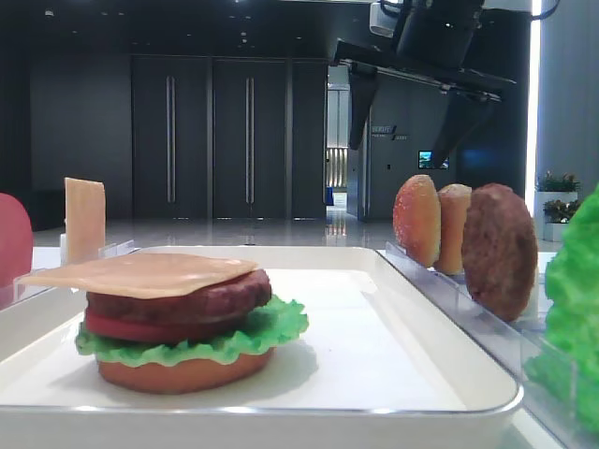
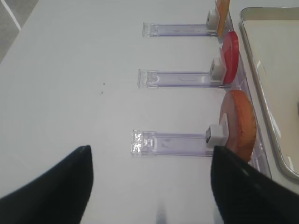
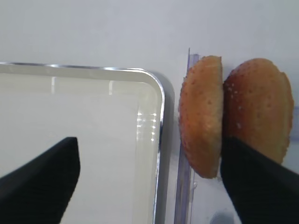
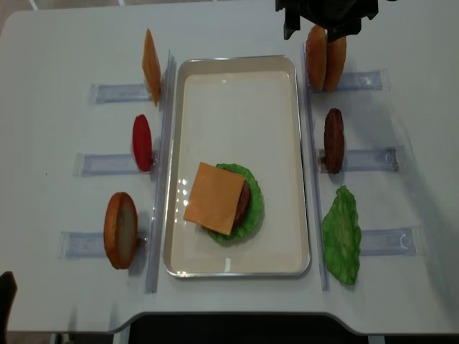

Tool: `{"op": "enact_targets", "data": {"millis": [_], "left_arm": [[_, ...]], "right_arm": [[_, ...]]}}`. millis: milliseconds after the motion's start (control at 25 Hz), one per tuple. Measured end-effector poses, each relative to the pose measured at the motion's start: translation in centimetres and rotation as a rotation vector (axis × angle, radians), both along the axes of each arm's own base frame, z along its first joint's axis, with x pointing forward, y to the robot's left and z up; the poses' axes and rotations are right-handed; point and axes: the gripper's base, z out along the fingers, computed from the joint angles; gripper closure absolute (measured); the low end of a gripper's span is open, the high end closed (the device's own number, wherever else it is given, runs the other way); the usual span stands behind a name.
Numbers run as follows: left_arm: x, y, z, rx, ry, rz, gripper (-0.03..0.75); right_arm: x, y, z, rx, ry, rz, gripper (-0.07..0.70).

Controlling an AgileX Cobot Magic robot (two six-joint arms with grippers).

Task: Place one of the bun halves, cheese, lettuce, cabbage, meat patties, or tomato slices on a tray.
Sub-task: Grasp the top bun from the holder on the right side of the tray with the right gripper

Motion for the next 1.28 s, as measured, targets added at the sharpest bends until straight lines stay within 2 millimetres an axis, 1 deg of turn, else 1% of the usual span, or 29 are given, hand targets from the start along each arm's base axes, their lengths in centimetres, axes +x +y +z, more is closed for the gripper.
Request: {"op": "enact_targets", "data": {"millis": [320,520,760,960,1200,1280], "left_arm": [[0.0,0.0,0.0,0.0,0.0,0.0,0.118],[0.0,0.0,0.0,0.0,0.0,0.0,0.118],[0.0,0.0,0.0,0.0,0.0,0.0,0.118],[0.0,0.0,0.0,0.0,0.0,0.0,0.118],[0.0,0.0,0.0,0.0,0.0,0.0,0.118],[0.0,0.0,0.0,0.0,0.0,0.0,0.118]], "right_arm": [[0.2,-0.3,-0.1,-0.024,-0.013,0.002,0.05],[0.4,-0.2,-0.8,-0.033,0.001,0.009,0.05],[0.5,-0.2,-0.9,-0.035,-0.006,0.015,0.05],[0.8,0.0,-2.1,-0.039,0.017,0.022,0.05],[0.9,0.1,-2.3,-0.039,0.016,0.026,0.05],[0.9,0.1,-2.6,-0.042,0.023,0.028,0.05]]}}
